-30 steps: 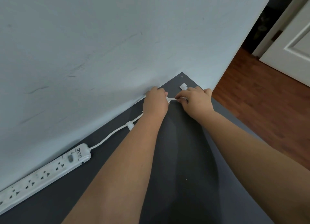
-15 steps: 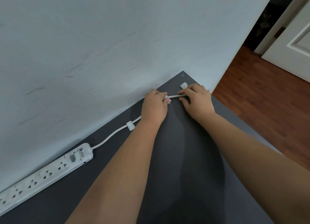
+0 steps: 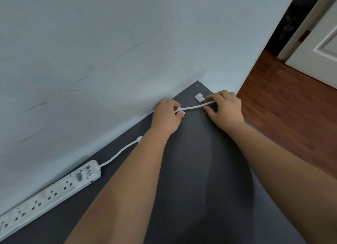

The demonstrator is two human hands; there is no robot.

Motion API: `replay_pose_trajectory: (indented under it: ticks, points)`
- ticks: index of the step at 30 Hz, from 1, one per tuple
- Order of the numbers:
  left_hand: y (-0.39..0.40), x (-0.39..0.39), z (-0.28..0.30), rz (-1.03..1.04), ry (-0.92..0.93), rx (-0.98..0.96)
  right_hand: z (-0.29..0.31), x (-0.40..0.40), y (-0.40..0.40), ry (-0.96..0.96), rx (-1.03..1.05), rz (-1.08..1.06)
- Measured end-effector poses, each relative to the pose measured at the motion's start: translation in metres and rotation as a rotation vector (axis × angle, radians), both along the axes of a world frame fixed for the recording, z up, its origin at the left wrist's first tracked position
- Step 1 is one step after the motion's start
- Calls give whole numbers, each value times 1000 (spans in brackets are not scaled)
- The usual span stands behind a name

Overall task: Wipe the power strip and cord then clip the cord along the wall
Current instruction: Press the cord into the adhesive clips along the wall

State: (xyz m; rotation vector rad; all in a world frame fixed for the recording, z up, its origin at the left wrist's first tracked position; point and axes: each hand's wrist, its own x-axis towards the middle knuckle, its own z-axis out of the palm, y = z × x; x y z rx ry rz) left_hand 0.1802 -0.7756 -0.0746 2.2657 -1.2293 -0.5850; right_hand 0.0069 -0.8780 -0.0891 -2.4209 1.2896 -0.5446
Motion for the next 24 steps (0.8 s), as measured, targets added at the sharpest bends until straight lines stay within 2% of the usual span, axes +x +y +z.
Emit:
replay_pose_trajectory:
  ticks: [7, 10, 15, 19, 24]
  points:
    - [-29, -13, 17, -117, -9, -16, 0, -15, -20, -34, 79, 23]
    - [-47, -21, 15, -163, -73, 4, -3, -14, -20, -68, 34, 29]
    - [-58, -18, 7, -80, -30, -18, -5, -7, -24, -91, -57, 24]
    - [-65, -18, 9, -102, -53, -37, -8, -3, -27, -96, -94, 18]
    - [-69, -28, 5, -217, -252, -13, -12, -2, -29, -115, -129, 10]
